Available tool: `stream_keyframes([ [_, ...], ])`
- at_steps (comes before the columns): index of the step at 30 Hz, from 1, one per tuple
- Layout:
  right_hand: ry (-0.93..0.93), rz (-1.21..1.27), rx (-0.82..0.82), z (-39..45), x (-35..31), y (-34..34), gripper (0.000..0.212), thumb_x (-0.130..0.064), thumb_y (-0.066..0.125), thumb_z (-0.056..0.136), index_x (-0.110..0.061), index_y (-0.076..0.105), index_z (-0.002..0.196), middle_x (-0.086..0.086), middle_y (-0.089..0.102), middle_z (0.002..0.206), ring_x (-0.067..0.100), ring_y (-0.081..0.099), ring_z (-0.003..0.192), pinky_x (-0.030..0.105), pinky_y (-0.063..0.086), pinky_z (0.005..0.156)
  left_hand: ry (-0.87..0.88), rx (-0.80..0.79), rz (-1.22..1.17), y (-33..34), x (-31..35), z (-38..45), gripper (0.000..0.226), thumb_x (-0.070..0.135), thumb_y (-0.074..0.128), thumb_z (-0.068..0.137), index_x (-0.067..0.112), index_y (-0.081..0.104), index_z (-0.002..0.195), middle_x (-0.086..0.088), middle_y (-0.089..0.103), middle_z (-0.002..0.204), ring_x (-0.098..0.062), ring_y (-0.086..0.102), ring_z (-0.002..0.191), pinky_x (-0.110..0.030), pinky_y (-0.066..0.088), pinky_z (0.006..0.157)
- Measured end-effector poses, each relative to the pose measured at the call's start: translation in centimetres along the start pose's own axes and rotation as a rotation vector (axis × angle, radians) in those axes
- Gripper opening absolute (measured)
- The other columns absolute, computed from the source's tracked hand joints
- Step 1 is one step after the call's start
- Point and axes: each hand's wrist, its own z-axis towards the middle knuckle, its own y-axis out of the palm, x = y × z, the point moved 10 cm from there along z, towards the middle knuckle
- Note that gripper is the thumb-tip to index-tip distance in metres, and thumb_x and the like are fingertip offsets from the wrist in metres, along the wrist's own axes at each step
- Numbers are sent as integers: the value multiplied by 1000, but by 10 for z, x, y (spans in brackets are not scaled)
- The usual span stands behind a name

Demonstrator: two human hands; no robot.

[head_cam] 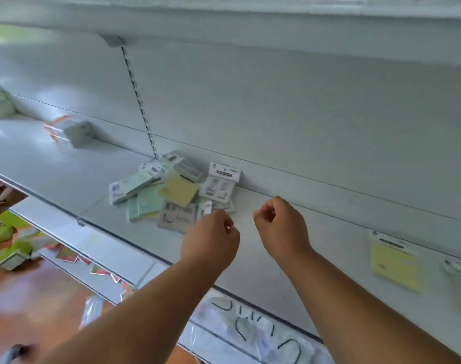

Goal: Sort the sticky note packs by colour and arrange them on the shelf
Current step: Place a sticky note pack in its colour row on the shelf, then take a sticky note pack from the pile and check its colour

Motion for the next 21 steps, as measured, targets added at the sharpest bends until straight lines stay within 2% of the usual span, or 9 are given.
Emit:
stream_keyframes([
  [3,6,59,-91,11,-53,60,11,-29,63,87,-18,61,89,-11,60,80,10,56,73,18,40,57,-42,51,-7,-46,-55,31,18,32,50,87,29,59,102,5,62,102,-21,55,86,-29,42,70],
  [8,123,96,-203,40,-84,121,17,-30,59,88,-23,62,103,-7,65,96,17,61,89,29,51,76,-112,49,-32,-73,-109,77,43,33,55,87,24,50,129,1,52,128,-22,56,110,-30,41,82],
  [10,204,96,-264,52,-82,140,30,-30,57,88,-22,61,116,-2,65,111,22,62,100,34,52,86,-159,-5,-26,-67,-121,96,44,32,54,89,20,50,131,-2,52,129,-24,56,110,-31,41,80],
  [12,254,88,-300,61,-82,154,38,-29,57,87,-18,60,124,3,63,120,25,60,107,32,49,89,-193,-30,-32,-63,-128,107,31,32,51,90,19,59,117,-3,60,118,-24,59,97,-29,42,73],
  [13,272,101,-303,65,-82,159,37,-28,58,87,-16,62,122,4,64,117,25,60,104,31,48,87,-195,-26,-46,-62,-130,110,23,32,50,90,19,62,104,-3,65,107,-22,60,86,-28,42,67],
  [15,314,162,-282,68,-81,165,19,-26,60,85,-14,66,98,3,66,94,25,61,87,28,47,72,-209,-11,-118,-64,-133,113,19,36,50,92,19,58,88,1,67,87,-16,57,70,-28,38,56],
  [17,430,312,-236,65,-74,169,15,-25,64,79,-10,62,79,7,68,80,27,66,75,34,55,68,-247,21,-234,-70,-141,115,17,36,54,92,19,57,90,4,64,79,-15,58,69,-29,43,56],
  [19,578,519,-203,59,-65,175,19,-26,68,75,-7,64,80,12,72,81,30,70,74,45,59,72,-285,39,-428,-75,-148,118,11,31,59,89,20,59,90,2,65,80,-19,62,71,-34,52,60],
  [21,604,613,-142,56,-65,165,16,-24,67,82,-9,65,78,8,70,77,23,65,68,32,52,61,-314,-14,-682,-70,-150,115,6,26,63,87,21,61,88,1,65,80,-18,59,64,-33,50,55],
])
